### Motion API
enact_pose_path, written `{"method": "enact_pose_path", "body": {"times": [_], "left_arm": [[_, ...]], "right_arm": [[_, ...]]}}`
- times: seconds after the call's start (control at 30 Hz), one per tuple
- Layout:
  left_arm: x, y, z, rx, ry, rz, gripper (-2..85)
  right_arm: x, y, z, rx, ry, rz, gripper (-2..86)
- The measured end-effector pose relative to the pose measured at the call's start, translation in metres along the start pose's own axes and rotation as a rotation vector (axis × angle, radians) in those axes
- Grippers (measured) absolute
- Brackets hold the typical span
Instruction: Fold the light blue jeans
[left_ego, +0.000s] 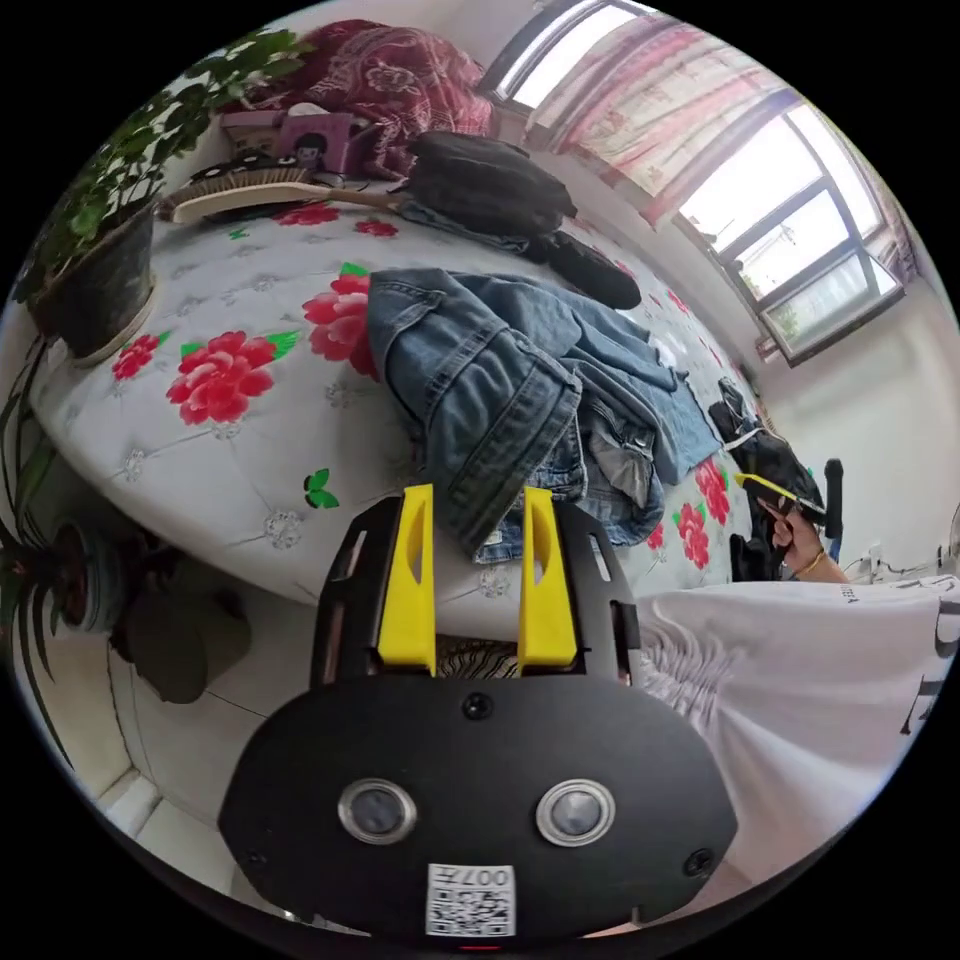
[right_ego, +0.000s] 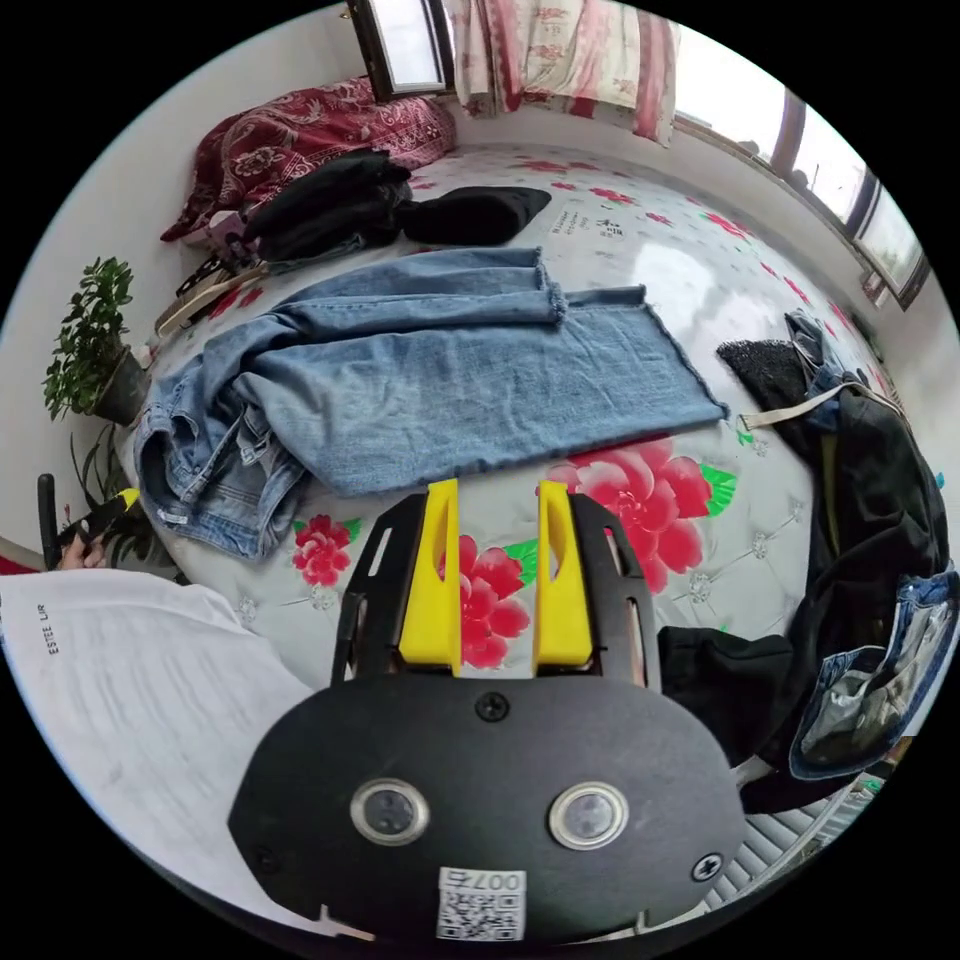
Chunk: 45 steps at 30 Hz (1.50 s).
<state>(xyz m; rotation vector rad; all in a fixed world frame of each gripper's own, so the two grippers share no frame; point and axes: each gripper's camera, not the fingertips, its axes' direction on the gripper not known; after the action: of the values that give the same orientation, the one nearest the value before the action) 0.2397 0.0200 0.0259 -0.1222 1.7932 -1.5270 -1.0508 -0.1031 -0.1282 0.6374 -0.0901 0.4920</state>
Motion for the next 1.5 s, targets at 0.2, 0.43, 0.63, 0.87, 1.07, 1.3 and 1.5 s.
{"method": "enact_pose_path", "body": {"times": [0.2,0.43,0.63,0.87,1.07,1.3,1.5], "left_arm": [[0.045,-0.043,0.062,-0.158,-0.199,0.083,8.9],[0.010,-0.108,0.059,-0.239,-0.370,0.167,3.1],[-0.066,-0.183,-0.016,-0.102,-0.708,0.057,1.2],[-0.060,-0.173,-0.079,0.056,-0.771,-0.073,2.5],[-0.026,-0.090,-0.071,0.001,-0.393,-0.100,10.9],[0.034,-0.053,0.010,-0.226,-0.355,0.011,10.7],[0.055,-0.095,0.010,-0.332,-0.454,0.185,3.8]], "right_arm": [[0.001,-0.052,0.082,-0.121,0.032,0.080,7.4],[-0.057,-0.063,0.148,-0.159,0.159,-0.003,5.4],[-0.122,-0.034,0.153,-0.254,-0.112,-0.230,5.0],[-0.038,-0.029,0.111,-0.057,-0.362,0.166,5.7],[0.106,-0.044,0.097,0.003,0.065,0.411,7.2],[0.147,-0.055,0.142,-0.151,0.070,0.394,4.9],[0.162,-0.059,0.086,-0.039,-0.006,0.313,0.2]]}}
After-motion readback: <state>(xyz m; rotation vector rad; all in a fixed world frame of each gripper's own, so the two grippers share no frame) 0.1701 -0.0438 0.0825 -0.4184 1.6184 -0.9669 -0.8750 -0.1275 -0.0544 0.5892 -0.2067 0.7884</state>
